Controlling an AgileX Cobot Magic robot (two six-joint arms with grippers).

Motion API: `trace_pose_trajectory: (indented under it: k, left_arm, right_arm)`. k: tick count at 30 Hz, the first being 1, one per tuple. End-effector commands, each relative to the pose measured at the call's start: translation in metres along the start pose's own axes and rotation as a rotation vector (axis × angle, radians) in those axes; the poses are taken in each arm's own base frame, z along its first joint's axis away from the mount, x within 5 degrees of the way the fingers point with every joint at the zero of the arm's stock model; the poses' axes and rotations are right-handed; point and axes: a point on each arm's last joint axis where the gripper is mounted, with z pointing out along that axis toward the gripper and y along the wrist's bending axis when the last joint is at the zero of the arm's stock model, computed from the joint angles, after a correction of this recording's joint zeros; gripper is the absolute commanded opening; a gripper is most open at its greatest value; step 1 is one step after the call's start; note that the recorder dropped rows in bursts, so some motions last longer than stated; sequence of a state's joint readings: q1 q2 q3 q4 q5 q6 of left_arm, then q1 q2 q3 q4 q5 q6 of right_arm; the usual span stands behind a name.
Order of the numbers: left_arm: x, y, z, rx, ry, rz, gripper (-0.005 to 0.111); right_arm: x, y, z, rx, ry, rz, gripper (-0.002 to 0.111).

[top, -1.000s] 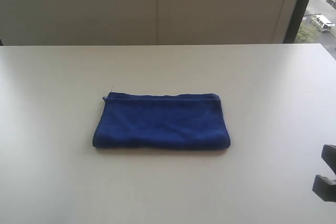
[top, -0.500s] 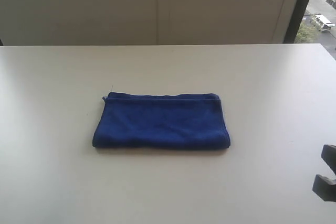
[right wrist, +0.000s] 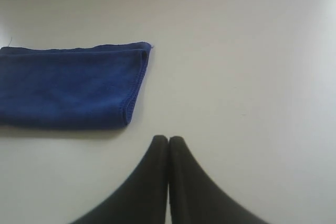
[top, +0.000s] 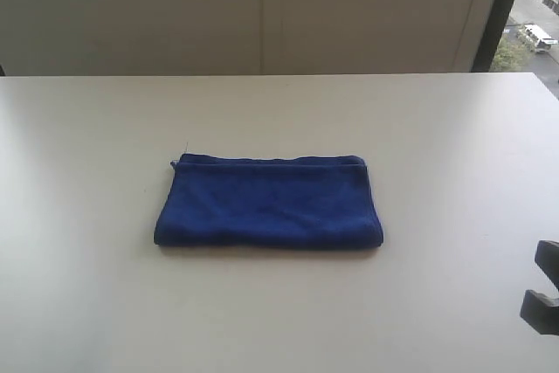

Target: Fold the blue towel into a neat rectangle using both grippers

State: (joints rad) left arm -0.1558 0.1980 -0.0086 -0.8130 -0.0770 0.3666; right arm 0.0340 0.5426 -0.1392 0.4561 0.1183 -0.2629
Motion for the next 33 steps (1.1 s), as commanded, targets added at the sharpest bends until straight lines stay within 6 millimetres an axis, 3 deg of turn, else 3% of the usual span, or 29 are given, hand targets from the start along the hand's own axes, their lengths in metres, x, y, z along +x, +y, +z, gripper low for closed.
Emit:
trace_pose_trajectory:
  k: [1, 5, 7, 9, 16, 22, 33]
  left_arm:
    - [0.003, 0.003, -0.007, -0.017, -0.023, 0.047, 0.0]
    - [0.004, 0.005, -0.013, -0.031, -0.049, 0.187, 0.0]
    - [0.015, 0.009, -0.014, -0.067, 0.065, 0.254, 0.0]
    - [0.021, 0.013, -0.015, -0.117, 0.134, 0.254, 0.0]
    - [0.018, 0.019, -0.016, -0.235, 0.088, 0.144, 0.0]
    - [0.017, 0.02, -0.016, -0.243, 0.089, 0.273, 0.0]
    - [0.016, 0.02, -0.016, -0.243, 0.082, 0.276, 0.0]
  right_arm:
    - [0.0, -0.001, 0.0, 0.007, -0.01, 0.005, 0.0]
    - [0.0, -0.001, 0.0, 0.007, -0.01, 0.005, 0.0]
    - [0.0, -0.001, 0.0, 0.008, -0.016, 0.005, 0.0]
    - [0.0, -0.001, -0.001, 0.007, -0.016, 0.005, 0.0]
    - [0.0, -0.001, -0.001, 0.007, -0.015, 0.005, 0.0]
    - [0.0, -0.001, -0.001, 0.008, -0.017, 0.005, 0.0]
    - [0.0, -0.001, -0.001, 0.008, -0.017, 0.005, 0.0]
